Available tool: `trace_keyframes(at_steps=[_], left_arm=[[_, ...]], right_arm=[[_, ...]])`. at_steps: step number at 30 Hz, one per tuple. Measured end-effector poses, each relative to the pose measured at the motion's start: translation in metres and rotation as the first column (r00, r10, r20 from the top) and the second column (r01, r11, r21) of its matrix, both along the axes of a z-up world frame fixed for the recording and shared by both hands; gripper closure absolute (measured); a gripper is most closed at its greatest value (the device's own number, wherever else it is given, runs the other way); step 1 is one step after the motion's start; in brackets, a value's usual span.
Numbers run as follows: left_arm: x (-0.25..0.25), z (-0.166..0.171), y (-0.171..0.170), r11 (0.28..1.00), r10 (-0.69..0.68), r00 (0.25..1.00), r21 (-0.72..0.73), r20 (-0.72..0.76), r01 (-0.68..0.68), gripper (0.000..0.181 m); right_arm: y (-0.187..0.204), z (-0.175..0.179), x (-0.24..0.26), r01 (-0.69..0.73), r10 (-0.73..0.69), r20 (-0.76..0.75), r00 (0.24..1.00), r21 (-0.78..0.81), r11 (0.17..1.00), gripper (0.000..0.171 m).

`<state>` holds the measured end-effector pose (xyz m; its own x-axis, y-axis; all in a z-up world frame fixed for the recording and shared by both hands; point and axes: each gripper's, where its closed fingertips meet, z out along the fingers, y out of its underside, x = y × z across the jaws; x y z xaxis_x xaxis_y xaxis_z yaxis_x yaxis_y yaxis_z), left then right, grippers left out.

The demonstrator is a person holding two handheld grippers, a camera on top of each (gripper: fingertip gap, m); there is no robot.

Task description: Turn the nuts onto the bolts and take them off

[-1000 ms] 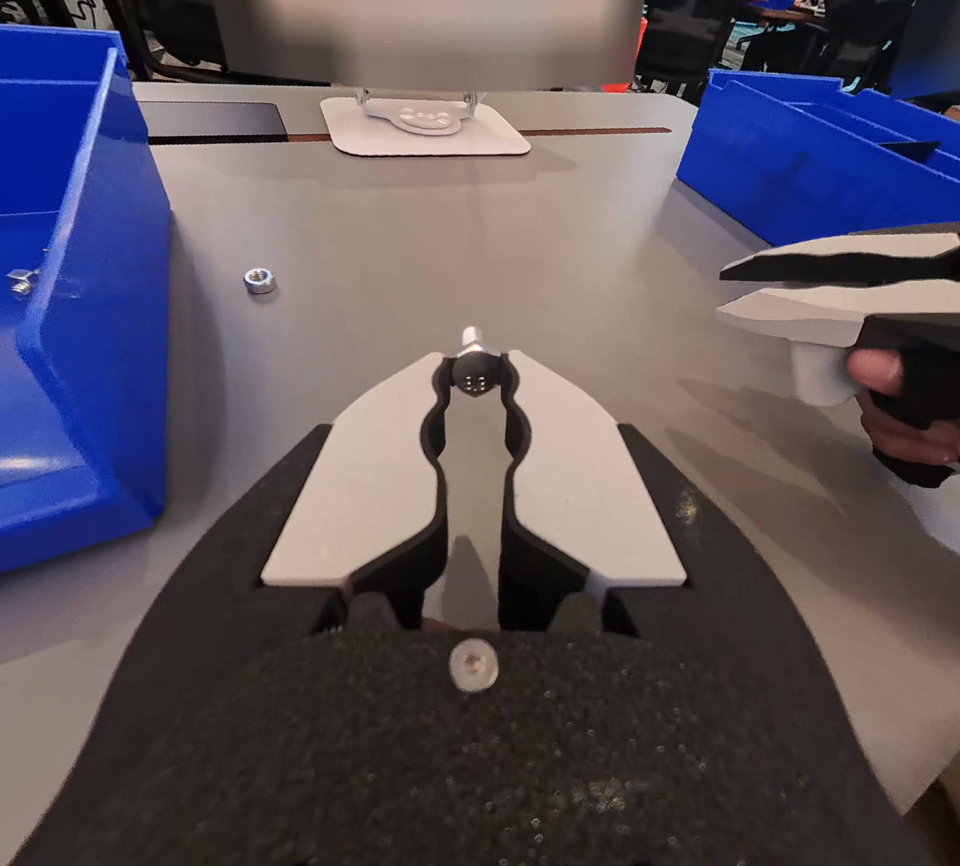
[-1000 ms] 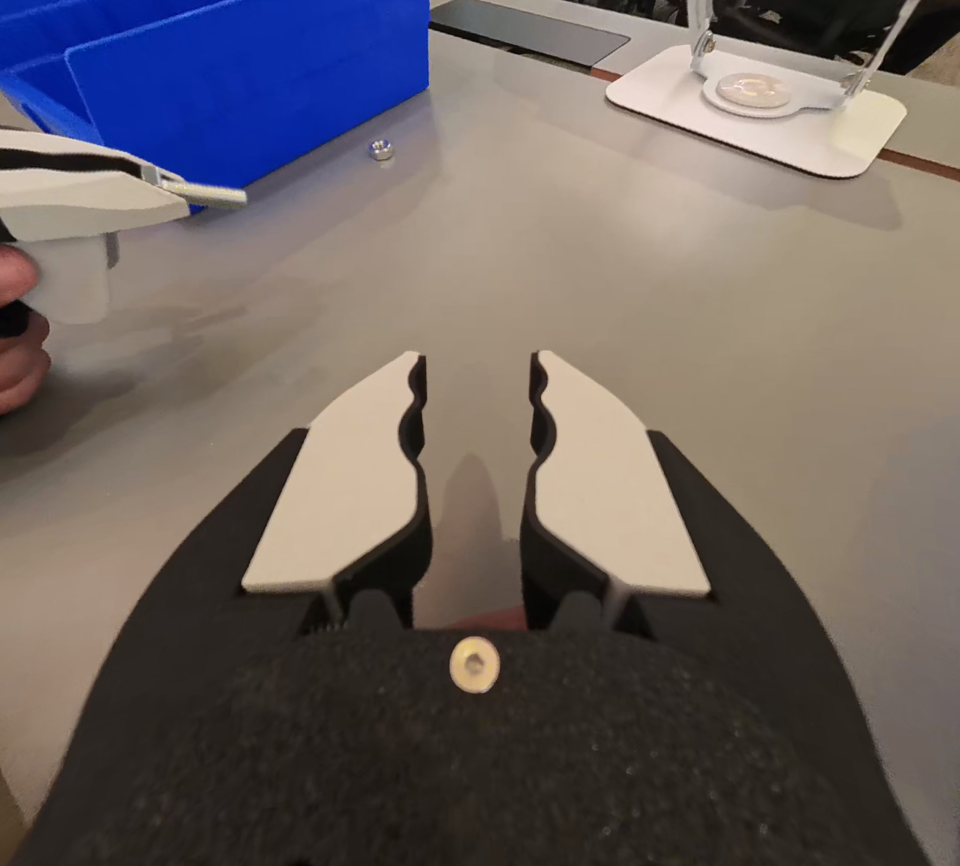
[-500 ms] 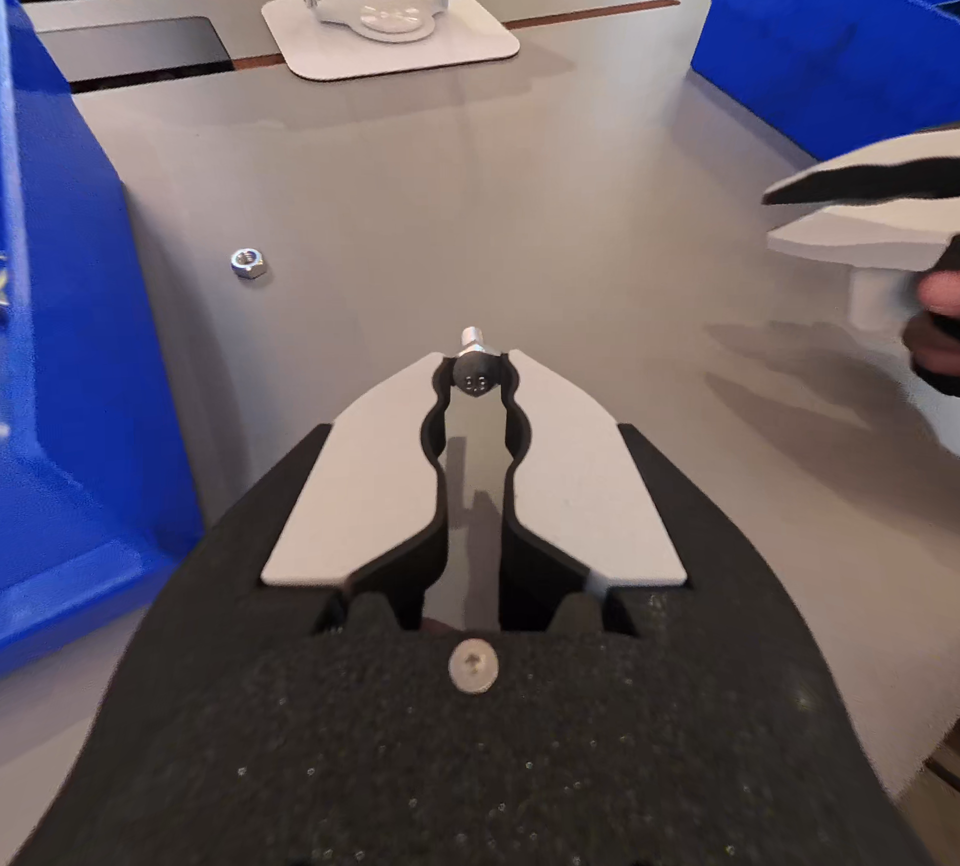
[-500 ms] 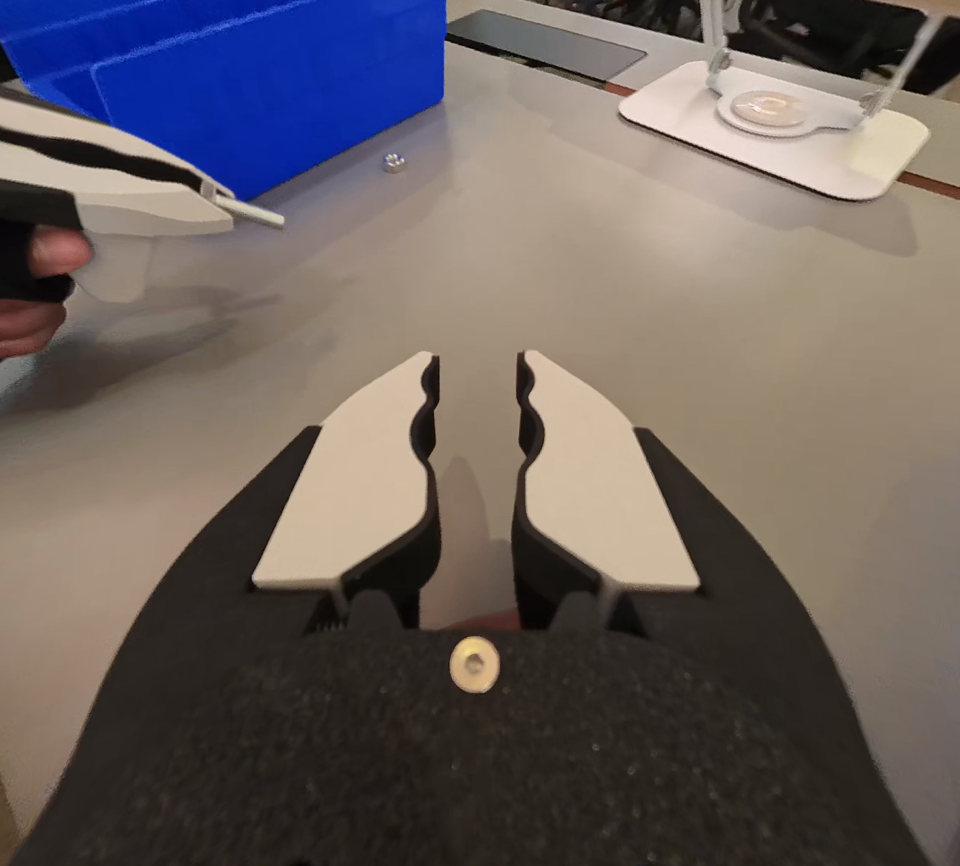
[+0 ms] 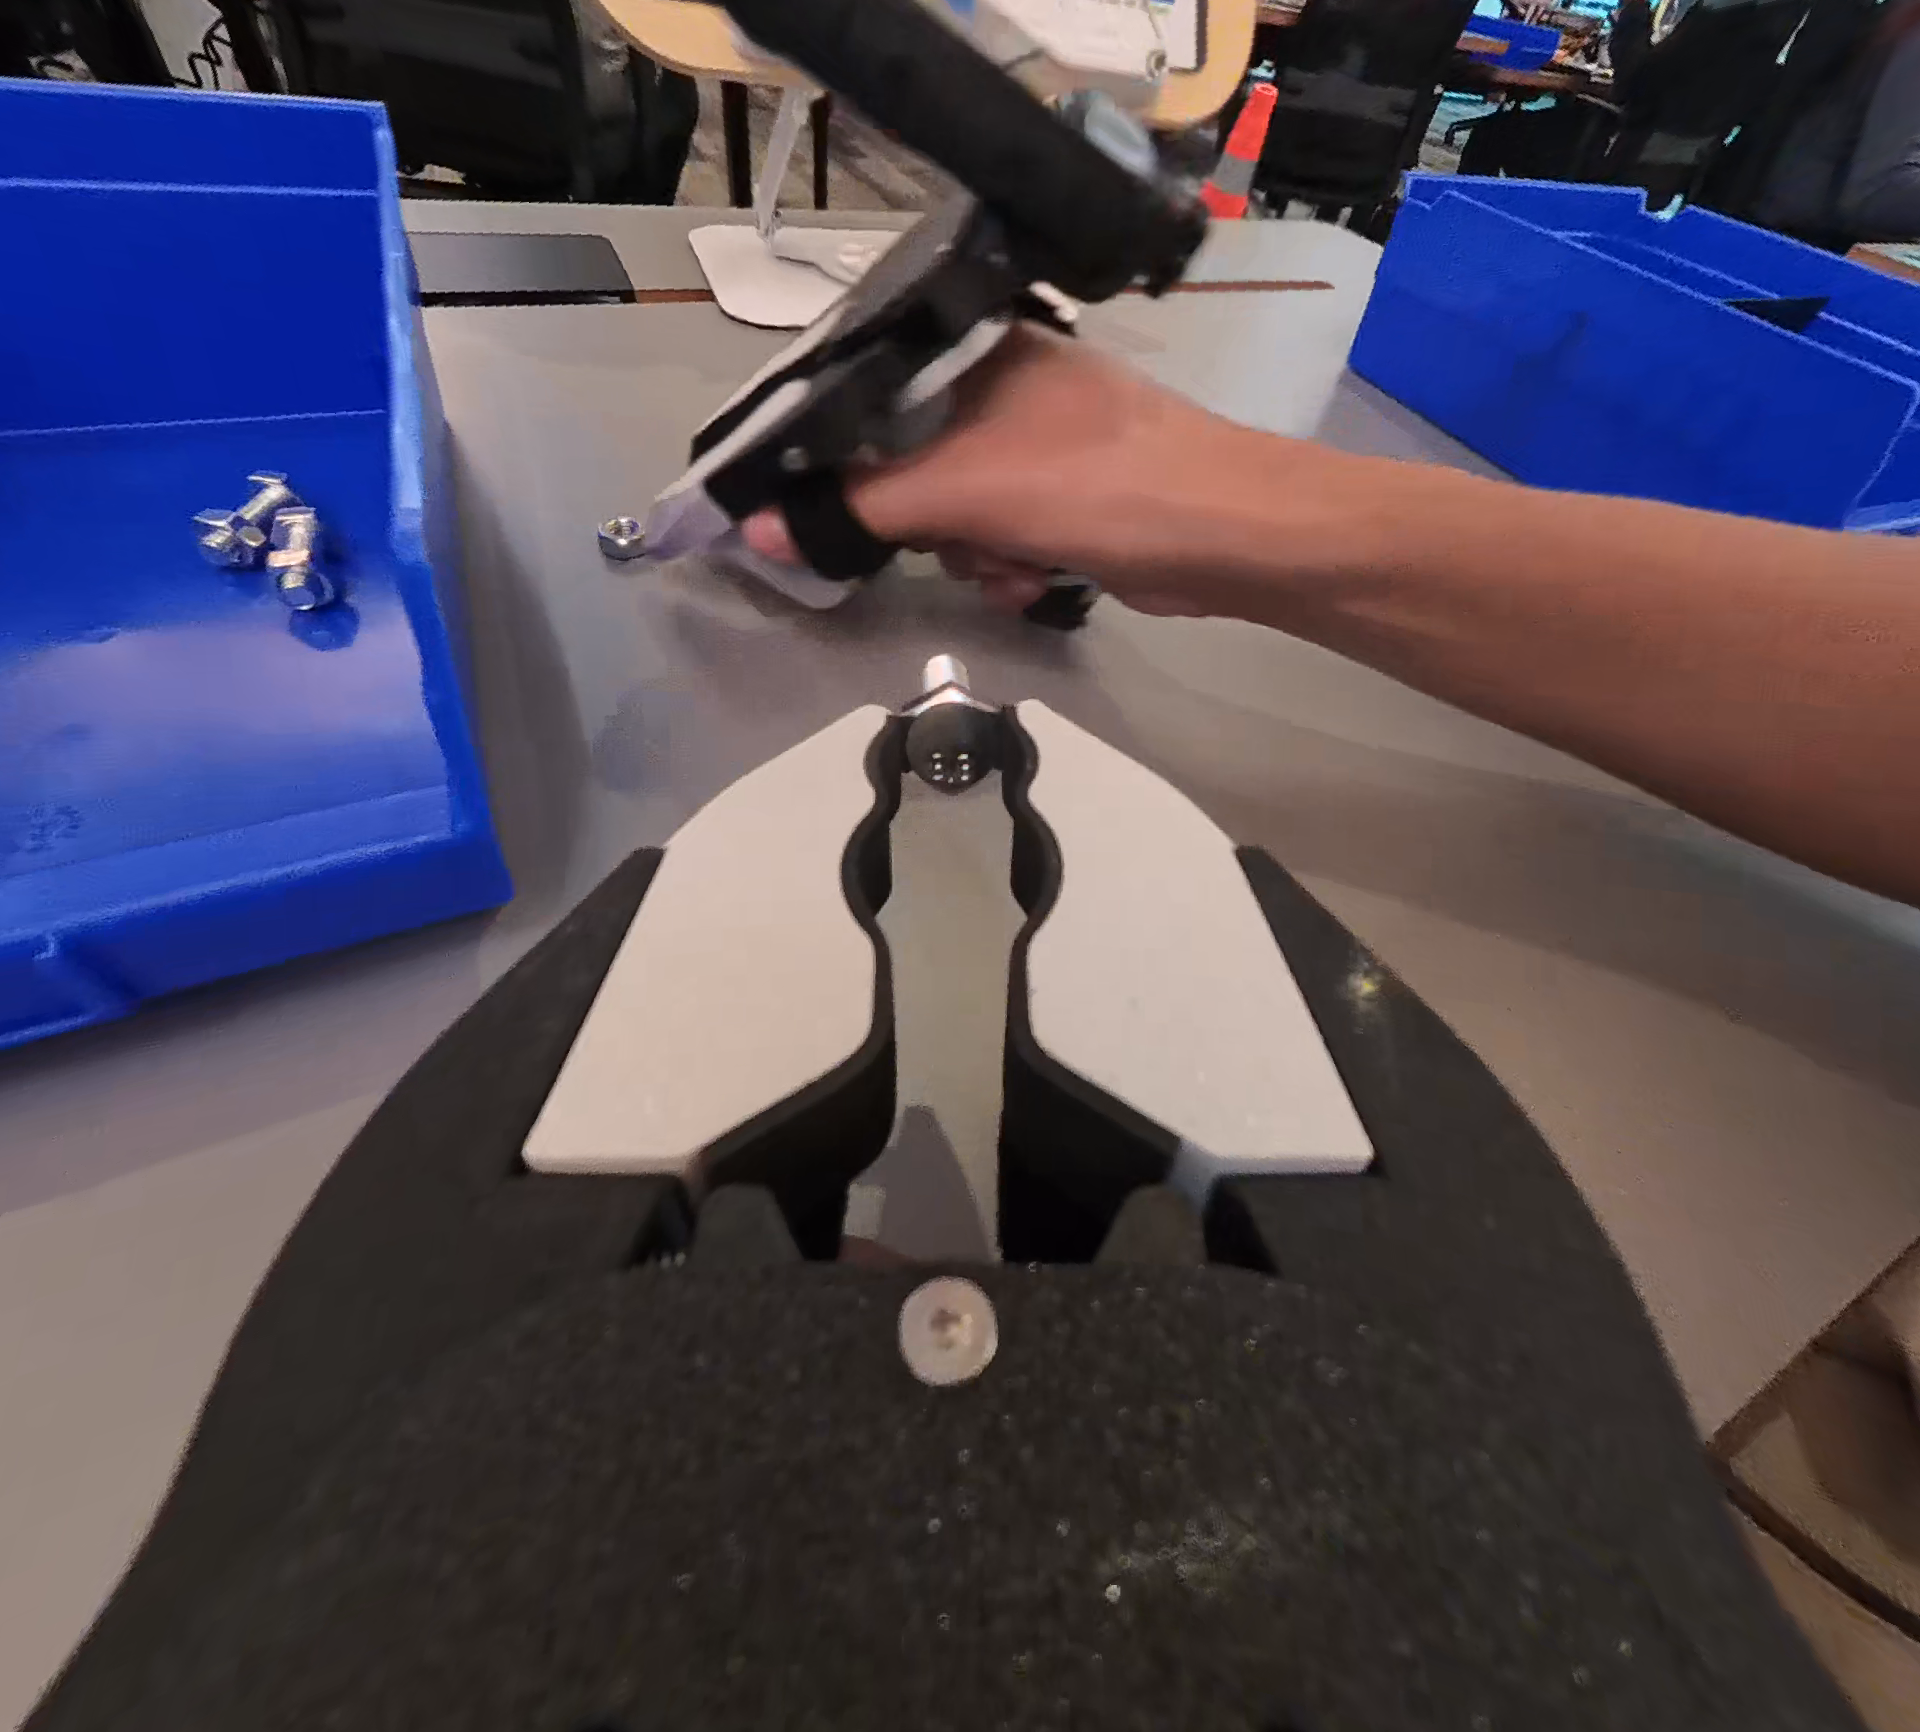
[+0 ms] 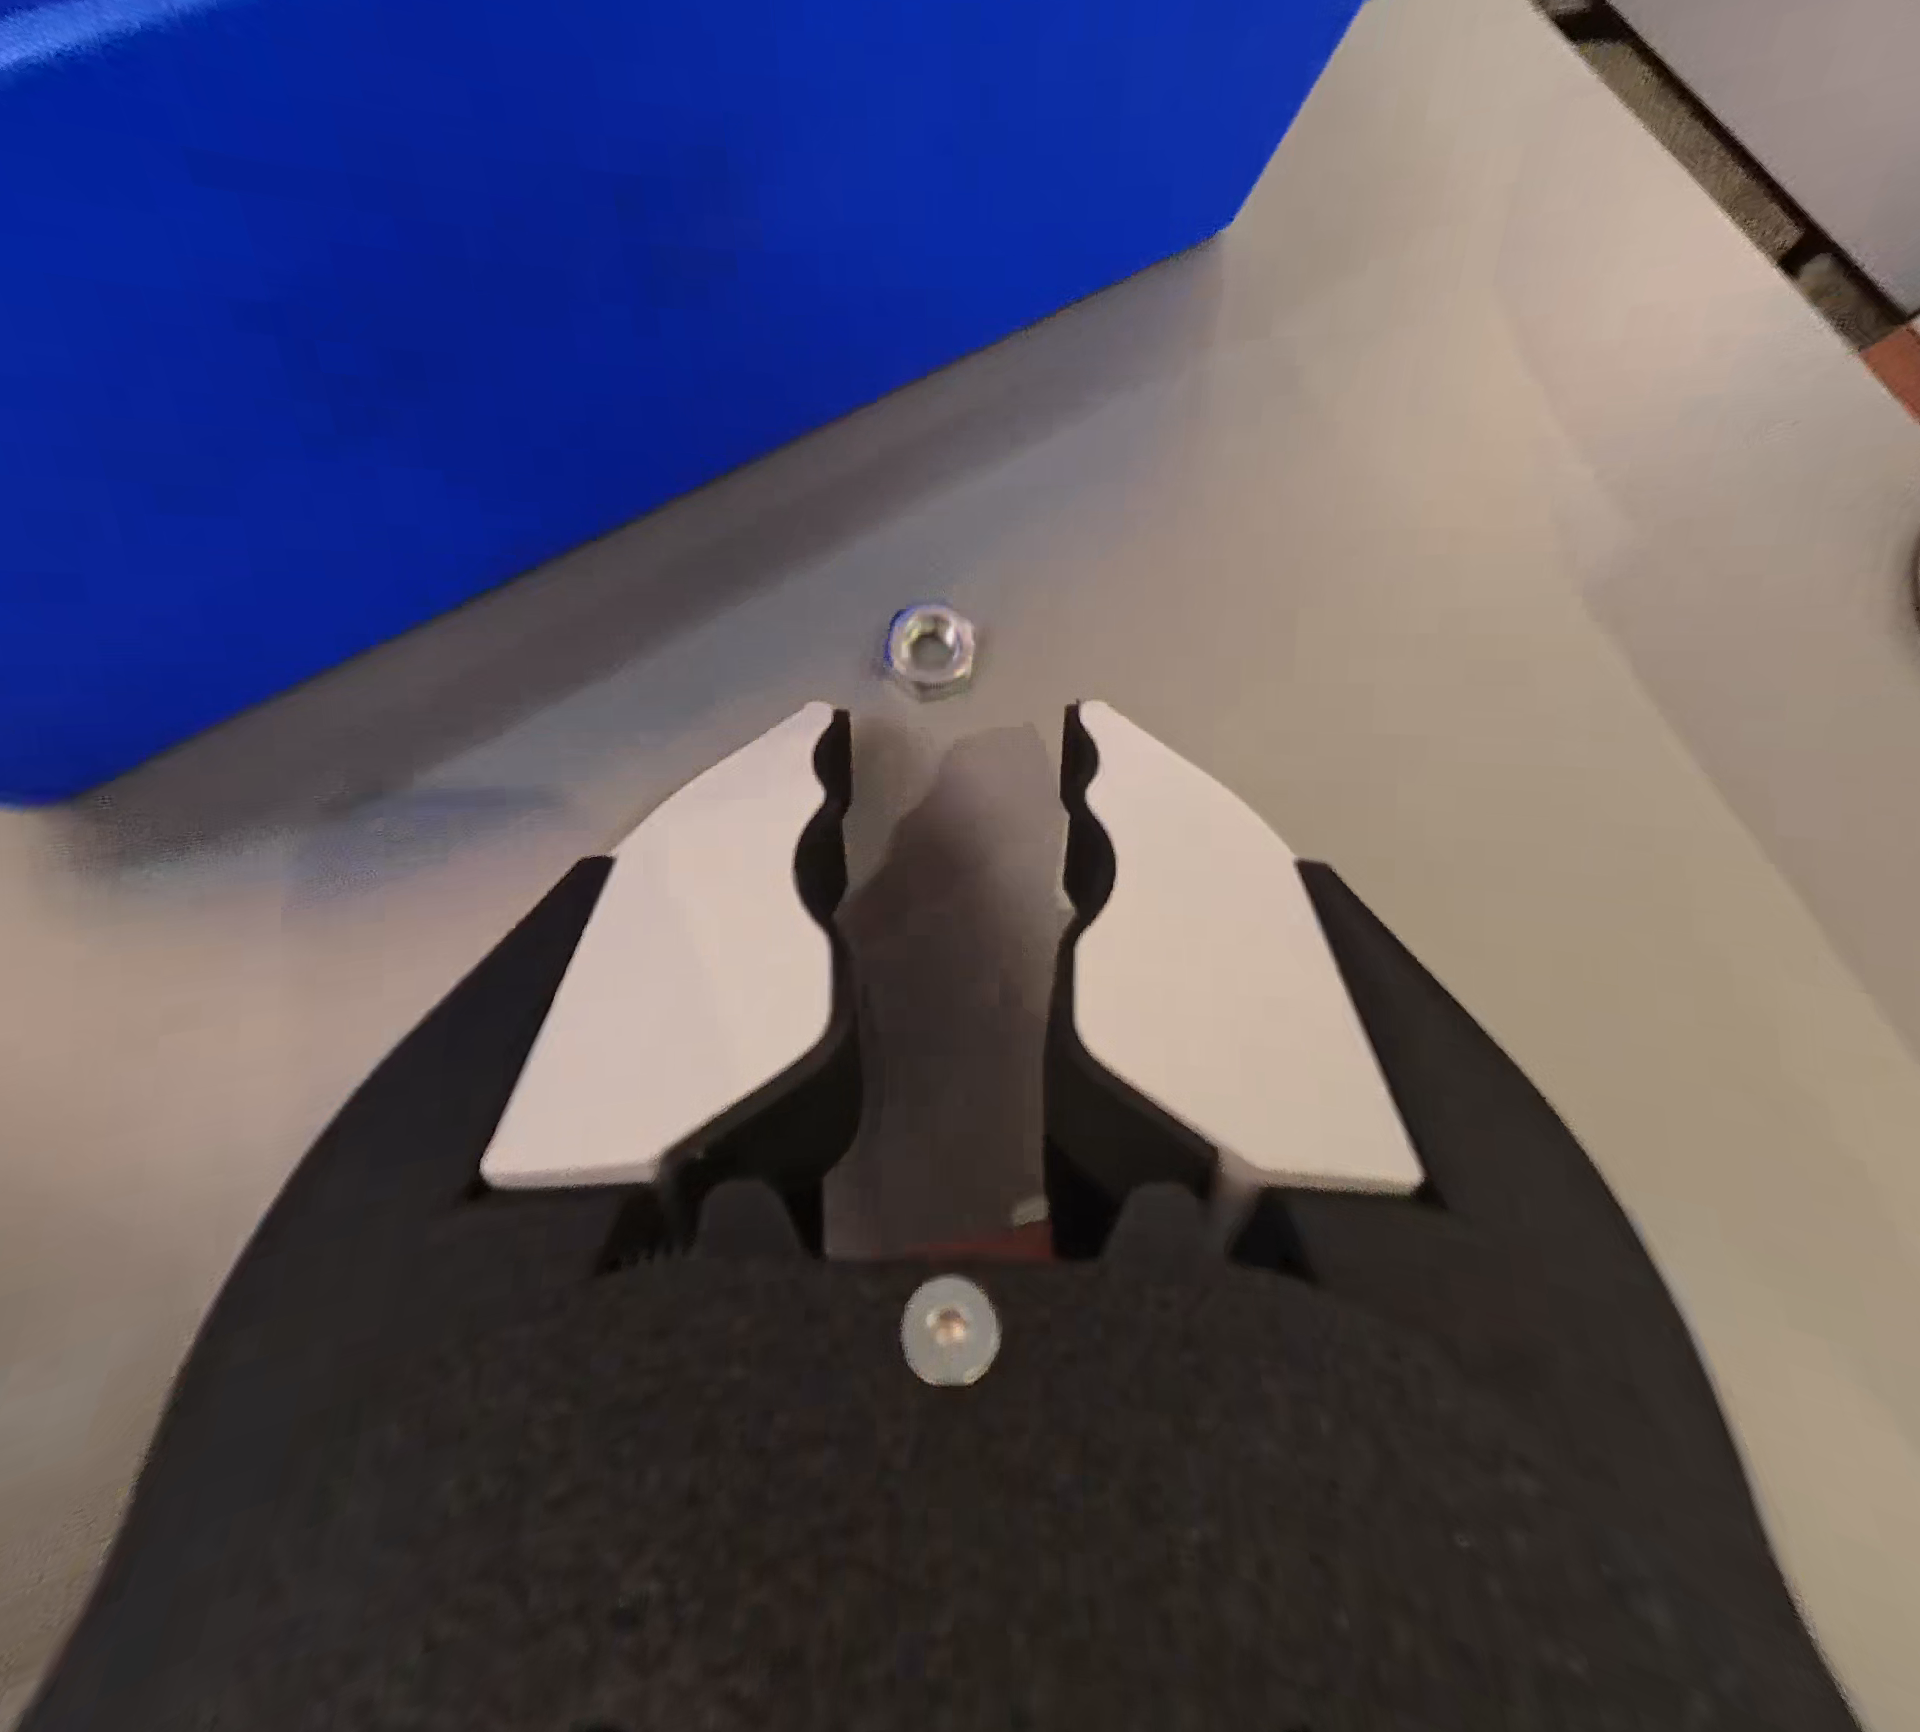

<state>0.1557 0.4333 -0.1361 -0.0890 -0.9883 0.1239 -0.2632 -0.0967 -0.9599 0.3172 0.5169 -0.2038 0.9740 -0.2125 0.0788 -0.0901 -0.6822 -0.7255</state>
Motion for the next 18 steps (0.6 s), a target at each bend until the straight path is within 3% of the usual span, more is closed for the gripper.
trace_keyframes(at_steps=[9,10,14,18], left_arm=[[-0.002,-0.002,-0.016,0.995,-0.075,0.997,0.069,-0.007,0.075,0.164],[-0.002,-0.002,-0.016,0.995,-0.077,0.997,0.066,-0.004,0.077,0.164],[-0.002,-0.002,-0.016,0.995,-0.087,0.996,0.049,-0.007,0.087,0.164],[-0.002,-0.001,-0.014,0.996,-0.087,0.996,0.016,-0.007,0.088,0.164]], right_arm=[[0.022,-0.012,0.002,0.088,-0.091,-0.08,0.993,-0.035,0.995,0.136],[0.023,-0.012,0.0,0.082,-0.085,-0.084,0.993,-0.035,0.996,0.151],[0.023,-0.011,-0.003,0.062,-0.064,-0.051,0.997,-0.048,0.997,0.154],[-0.003,0.039,-0.01,-0.003,-0.01,0.133,0.991,0.1,0.995,0.154]])
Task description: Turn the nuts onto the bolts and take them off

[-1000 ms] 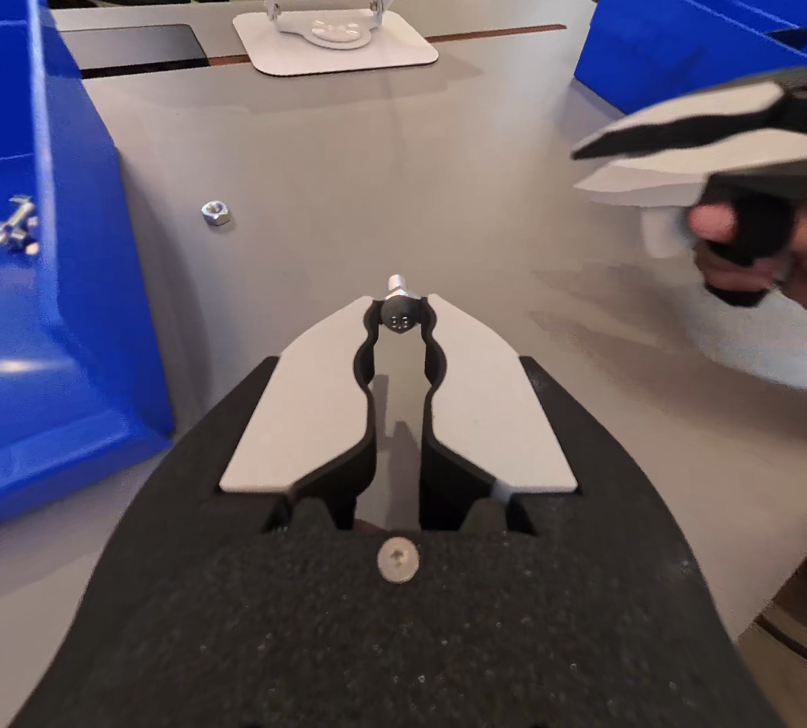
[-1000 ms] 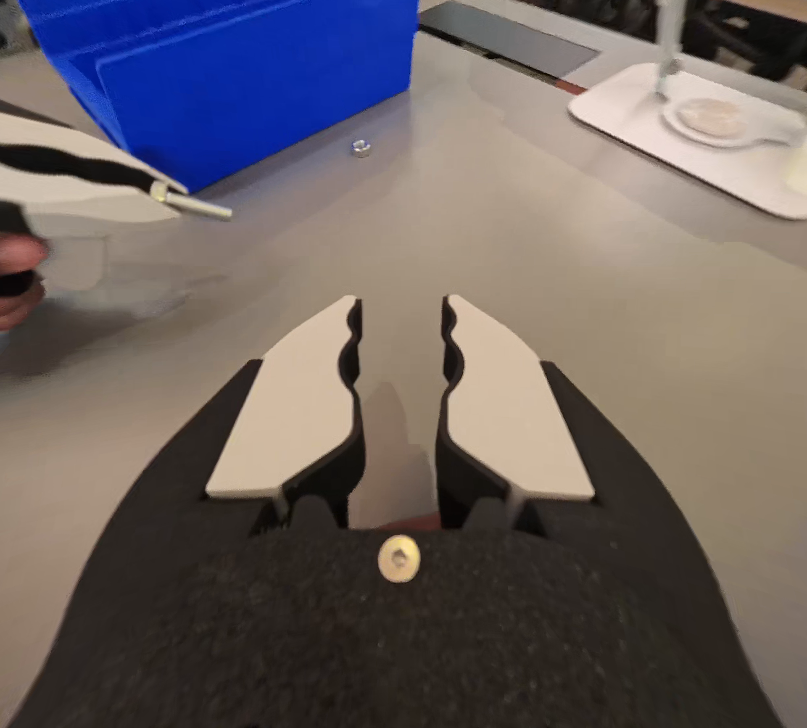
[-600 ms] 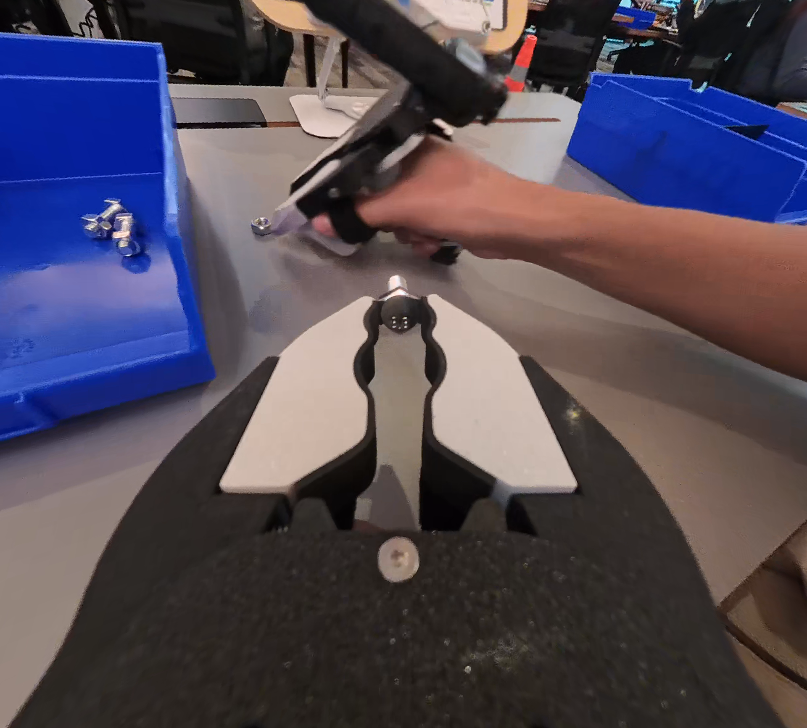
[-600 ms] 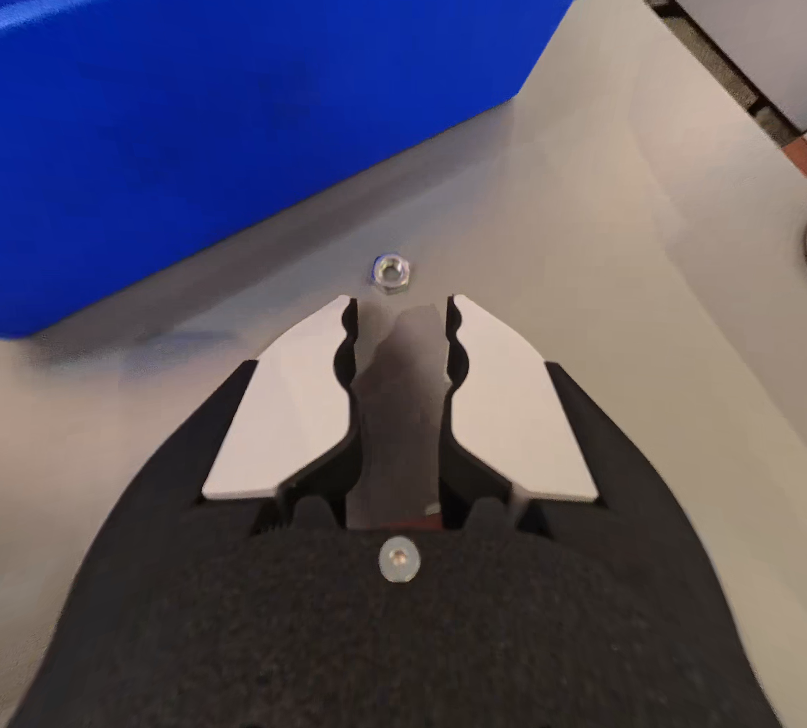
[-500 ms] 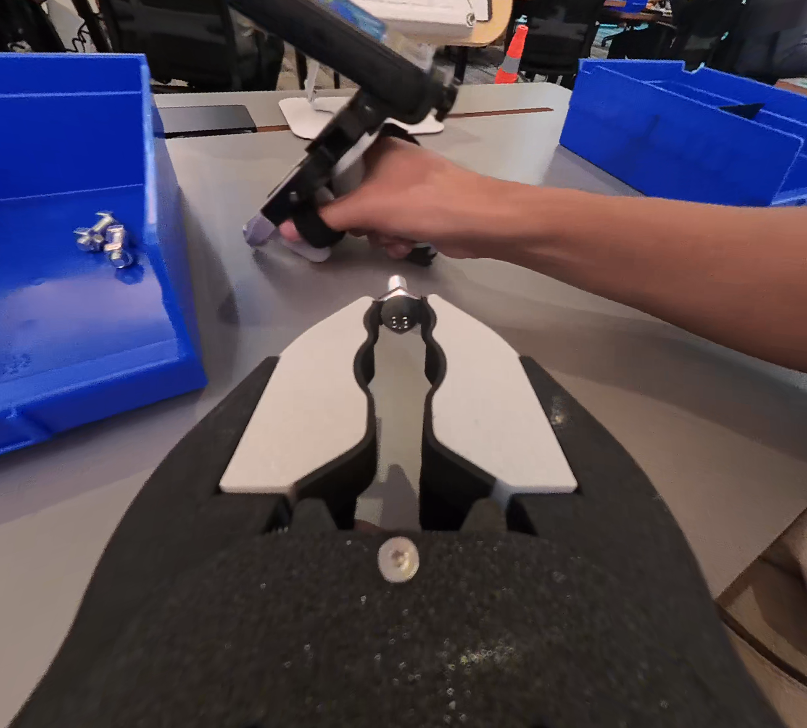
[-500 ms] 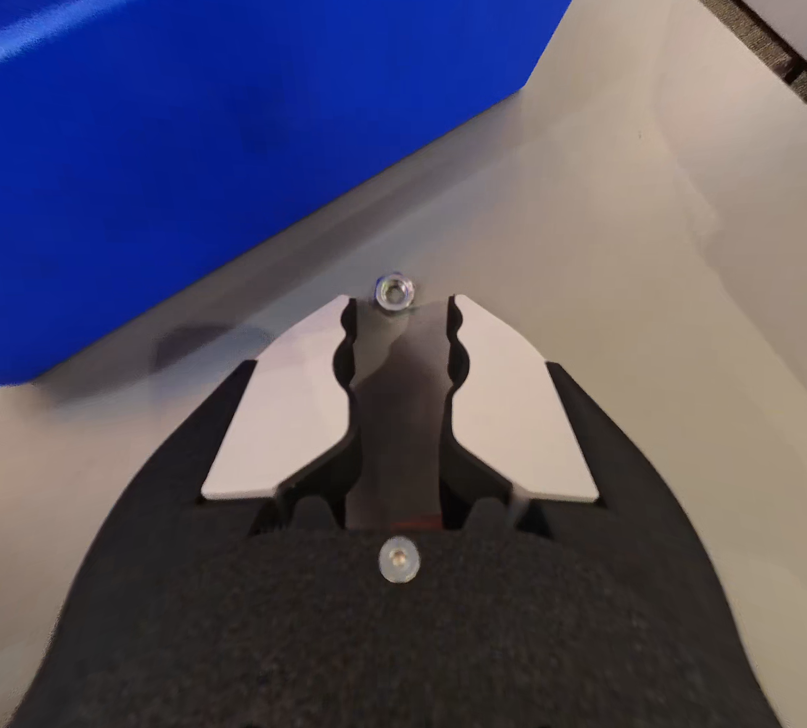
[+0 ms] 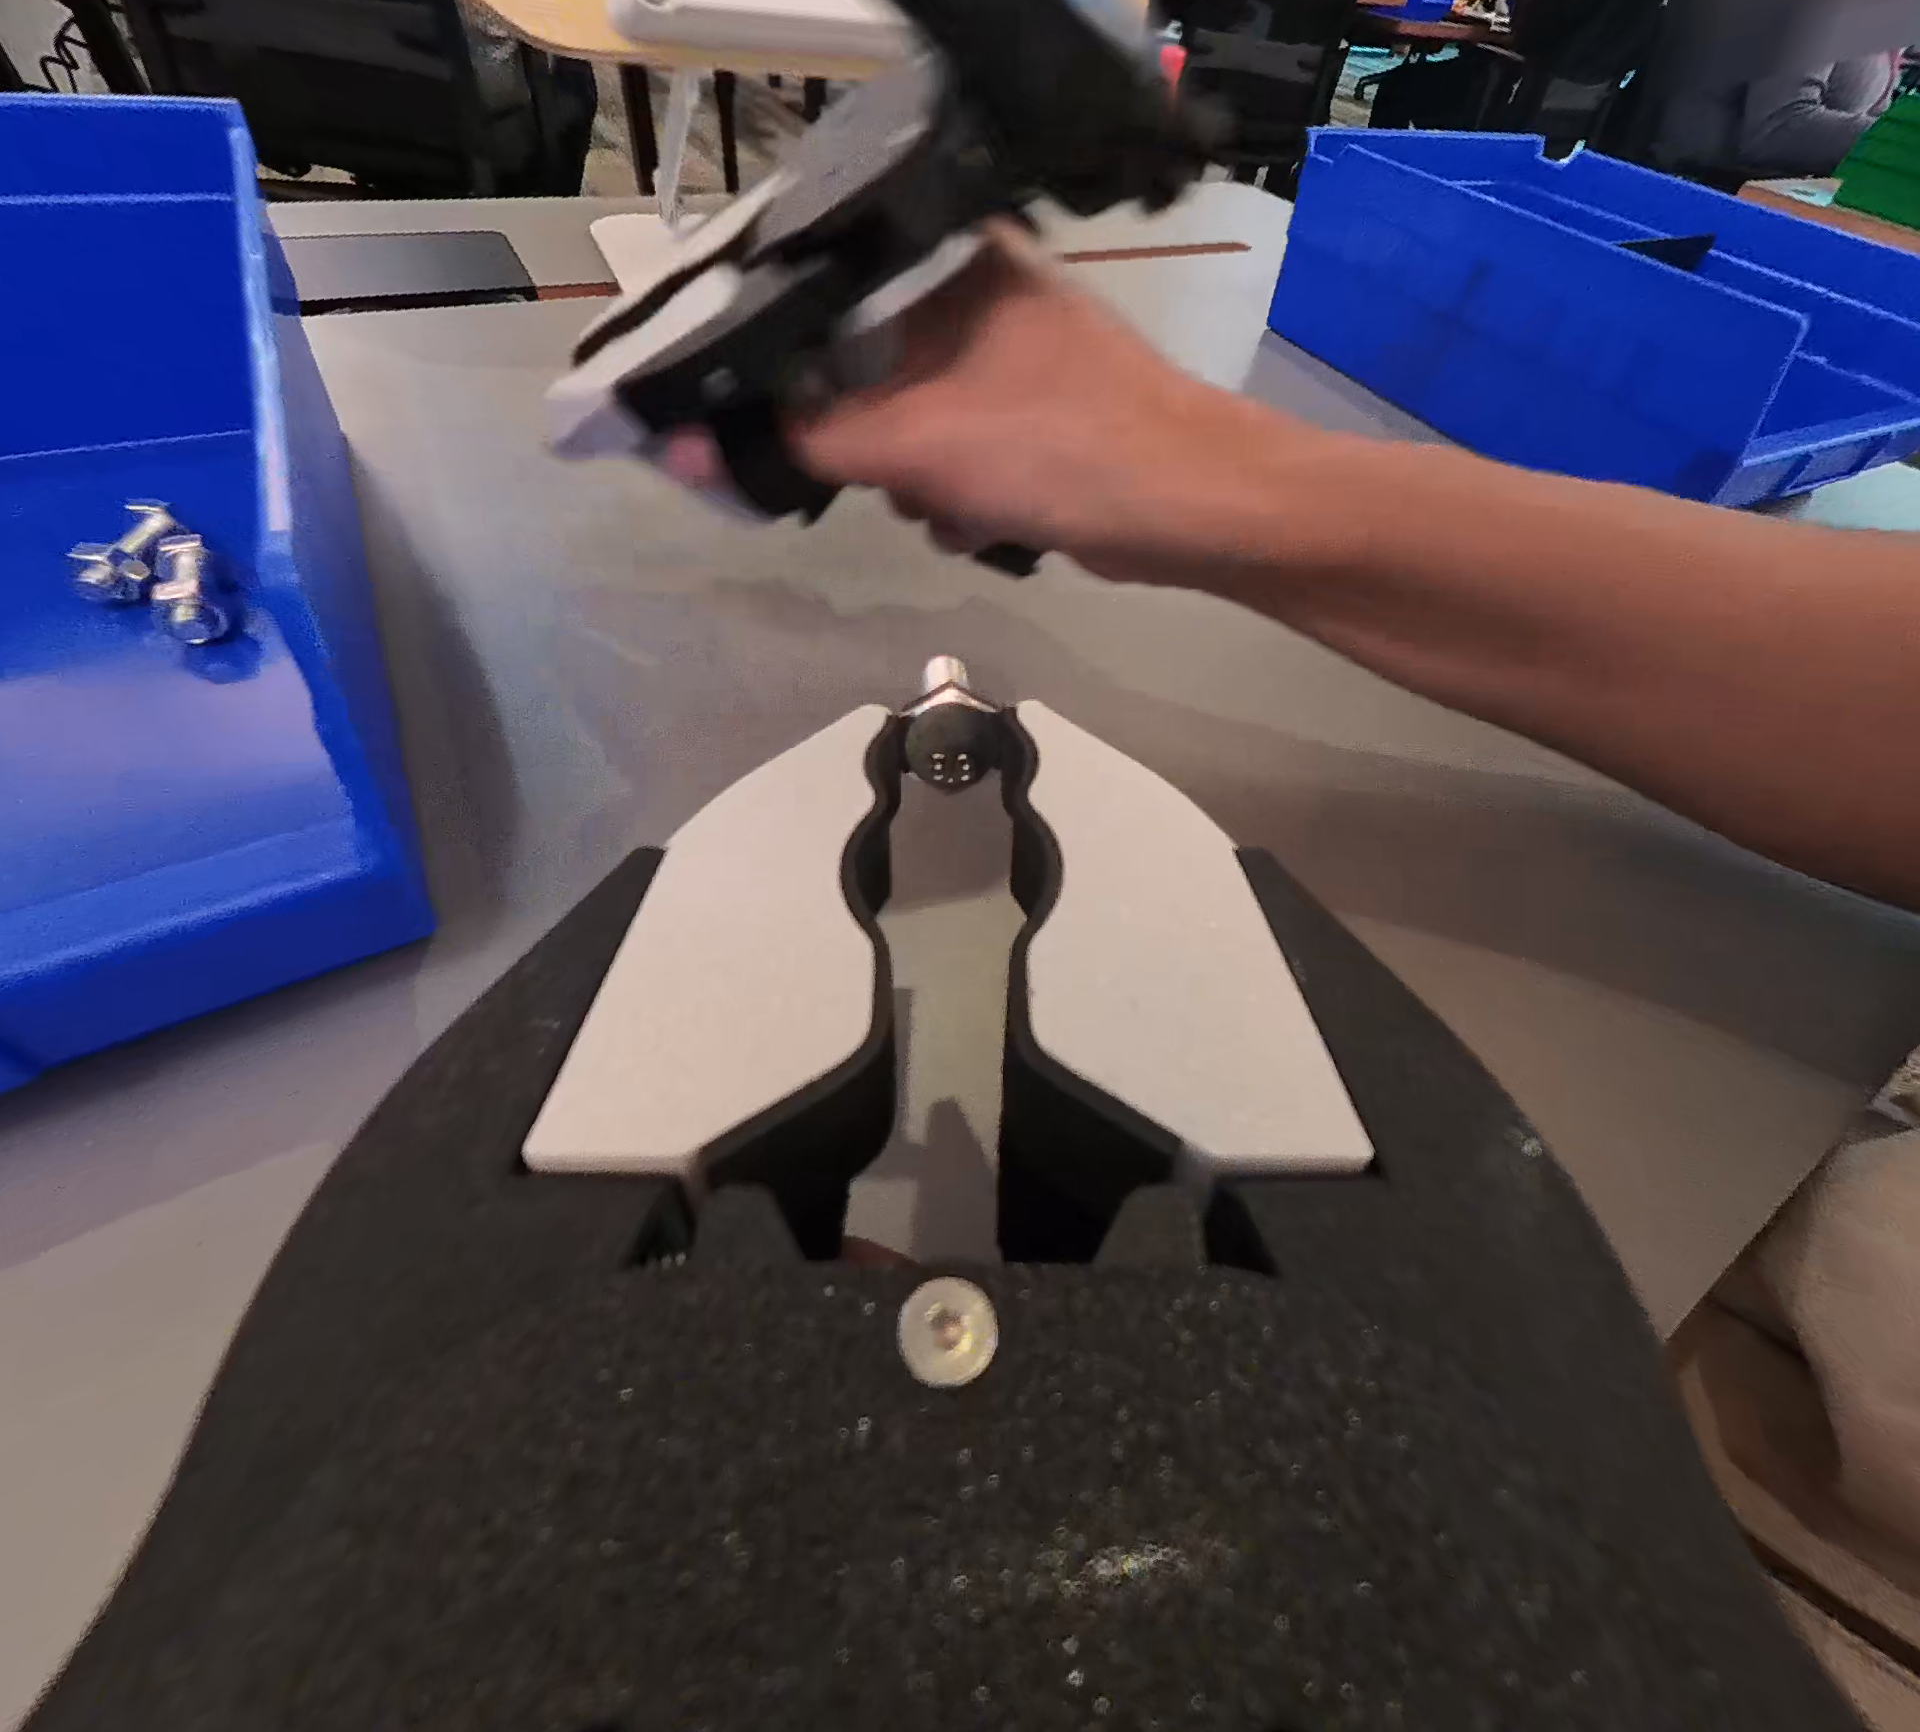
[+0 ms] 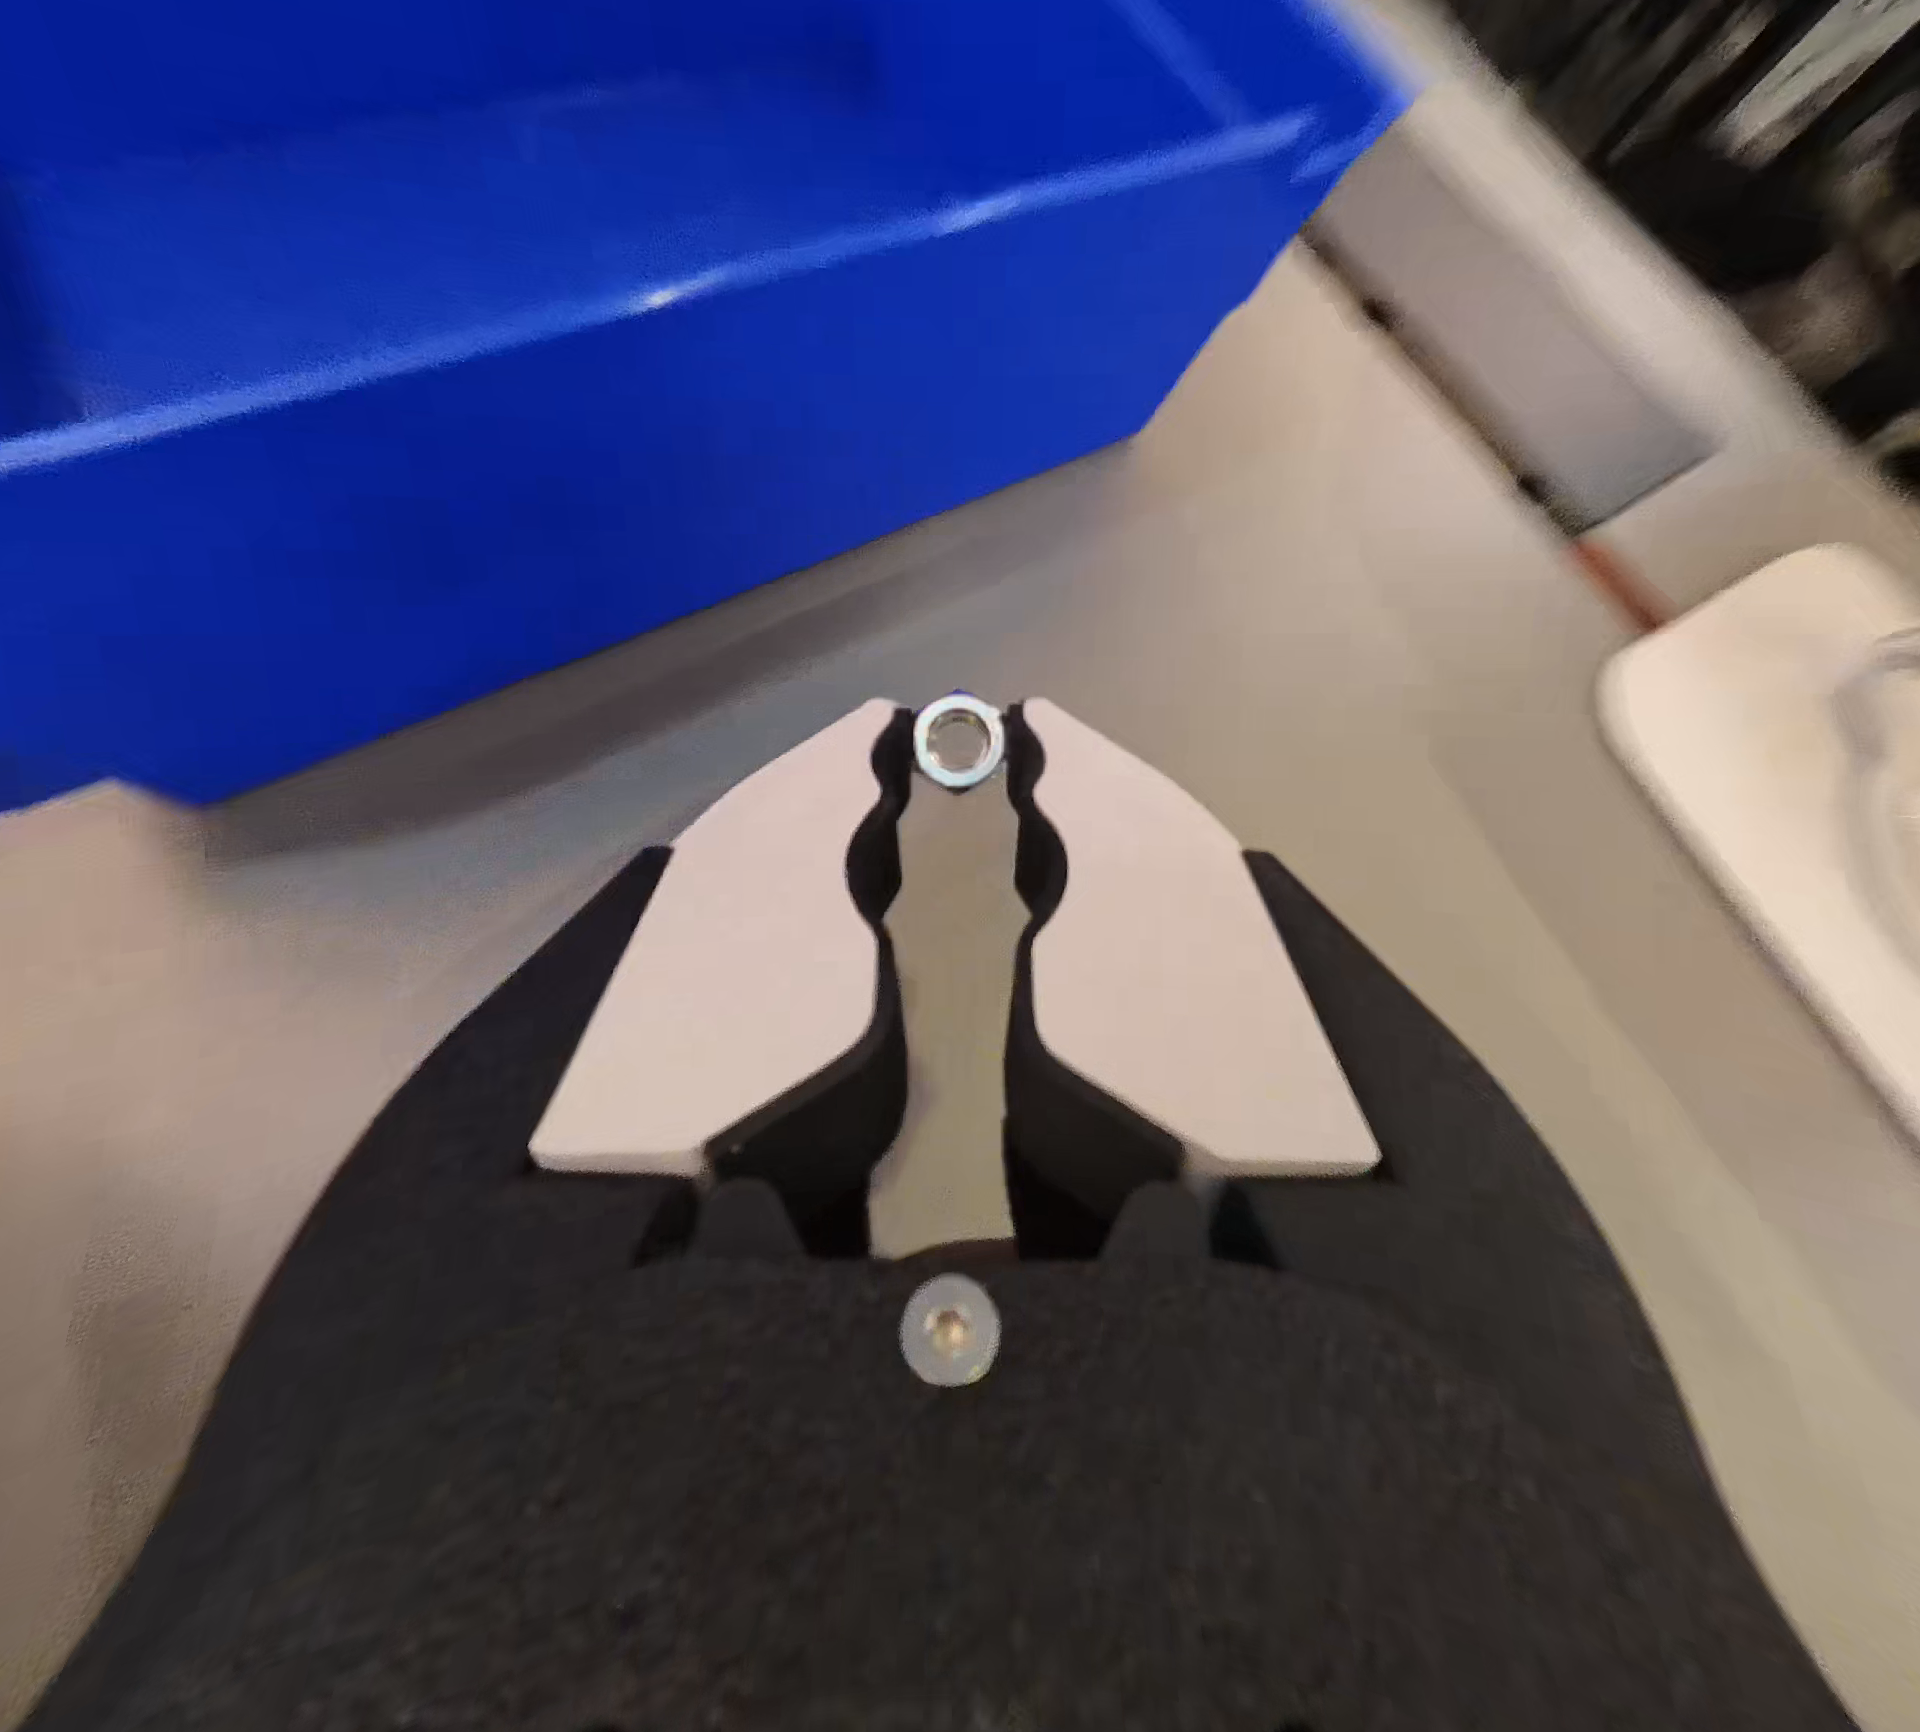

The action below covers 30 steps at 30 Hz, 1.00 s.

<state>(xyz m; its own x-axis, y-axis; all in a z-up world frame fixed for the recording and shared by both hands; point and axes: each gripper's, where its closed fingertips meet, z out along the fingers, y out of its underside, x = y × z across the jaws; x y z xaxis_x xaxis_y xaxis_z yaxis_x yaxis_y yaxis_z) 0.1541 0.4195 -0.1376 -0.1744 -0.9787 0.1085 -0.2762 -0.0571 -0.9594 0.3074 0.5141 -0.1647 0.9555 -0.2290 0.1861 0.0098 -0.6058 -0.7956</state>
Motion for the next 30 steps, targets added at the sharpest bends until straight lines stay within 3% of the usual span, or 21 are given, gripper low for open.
trace_keyframes(at_steps=[5,12,19,24,27,30], left_arm=[[0.005,0.007,0.009,0.999,0.028,0.999,-0.04,0.042,-0.027,0.164],[0.029,0.018,0.006,0.999,0.048,0.992,-0.019,0.117,-0.046,0.164],[0.053,0.018,-0.008,0.999,-0.016,0.992,-0.029,0.122,0.019,0.164],[0.053,0.017,-0.012,0.999,-0.032,0.992,-0.026,0.122,0.035,0.164],[0.052,0.016,-0.019,0.998,-0.057,0.991,0.023,0.125,0.055,0.164],[0.052,0.014,-0.026,0.994,-0.082,0.989,0.078,0.122,0.073,0.164]], right_arm=[[-0.098,0.069,-0.011,0.069,-0.104,0.206,0.973,0.168,0.983,0.154],[-0.225,0.055,-0.022,0.325,-0.375,0.113,0.92,0.312,0.892,0.154],[-0.27,0.035,-0.018,0.439,-0.476,0.025,0.879,0.346,0.829,0.154],[-0.301,0.061,-0.009,0.464,-0.521,0.056,0.852,0.383,0.799,0.154],[-0.363,0.102,0.019,0.531,-0.626,0.159,0.763,0.398,0.748,0.154],[-0.45,0.105,0.067,0.67,-0.723,0.144,0.675,0.29,0.683,0.154]])
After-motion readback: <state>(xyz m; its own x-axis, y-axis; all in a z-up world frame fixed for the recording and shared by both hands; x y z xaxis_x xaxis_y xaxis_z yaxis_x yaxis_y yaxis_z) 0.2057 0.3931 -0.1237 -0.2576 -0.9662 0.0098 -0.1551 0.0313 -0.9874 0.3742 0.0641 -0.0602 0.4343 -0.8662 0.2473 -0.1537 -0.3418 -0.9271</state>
